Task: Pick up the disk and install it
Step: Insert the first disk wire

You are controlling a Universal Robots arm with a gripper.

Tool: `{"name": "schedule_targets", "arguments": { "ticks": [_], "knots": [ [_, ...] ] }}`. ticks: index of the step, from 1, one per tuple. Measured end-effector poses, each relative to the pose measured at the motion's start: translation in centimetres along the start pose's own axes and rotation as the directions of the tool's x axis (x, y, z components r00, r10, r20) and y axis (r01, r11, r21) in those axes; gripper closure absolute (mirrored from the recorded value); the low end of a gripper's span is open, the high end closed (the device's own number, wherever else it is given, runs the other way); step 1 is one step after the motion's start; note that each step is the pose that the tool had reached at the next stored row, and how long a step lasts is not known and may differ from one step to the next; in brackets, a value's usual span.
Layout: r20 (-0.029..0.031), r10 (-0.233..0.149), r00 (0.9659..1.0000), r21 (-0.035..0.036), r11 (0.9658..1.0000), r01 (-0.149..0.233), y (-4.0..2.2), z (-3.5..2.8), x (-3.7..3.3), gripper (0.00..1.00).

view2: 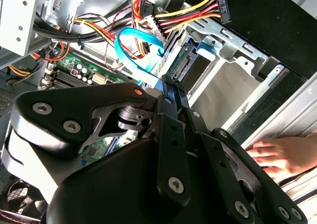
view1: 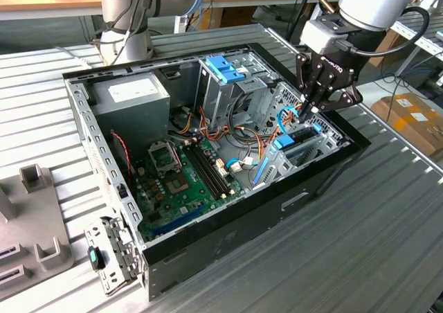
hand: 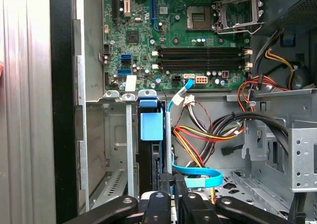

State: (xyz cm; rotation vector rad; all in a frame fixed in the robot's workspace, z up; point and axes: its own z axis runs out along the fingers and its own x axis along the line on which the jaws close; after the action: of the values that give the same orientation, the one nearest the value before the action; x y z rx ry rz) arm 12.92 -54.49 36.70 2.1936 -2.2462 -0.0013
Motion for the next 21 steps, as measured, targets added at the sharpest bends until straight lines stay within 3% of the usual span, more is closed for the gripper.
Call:
{"name": "schedule_targets", "arguments": {
  "ticks": [8,11,16,21],
  "knots": [
    [0.0001,-0.001,1.0,0.0004,1.0,0.001,0.14,0.01,0.0,0.84],
    [0.0001,-0.008,1.0,0.0041,1.0,0.008,0.36,0.1,0.13,0.84],
    [-0.0001,-0.038,0.9993,0.0252,0.999,0.038,0.56,0.49,0.39,0.84],
    [-0.0004,-0.057,0.9984,0.0458,0.9973,0.057,1.2,0.7,0.64,0.84]
  ]
}}
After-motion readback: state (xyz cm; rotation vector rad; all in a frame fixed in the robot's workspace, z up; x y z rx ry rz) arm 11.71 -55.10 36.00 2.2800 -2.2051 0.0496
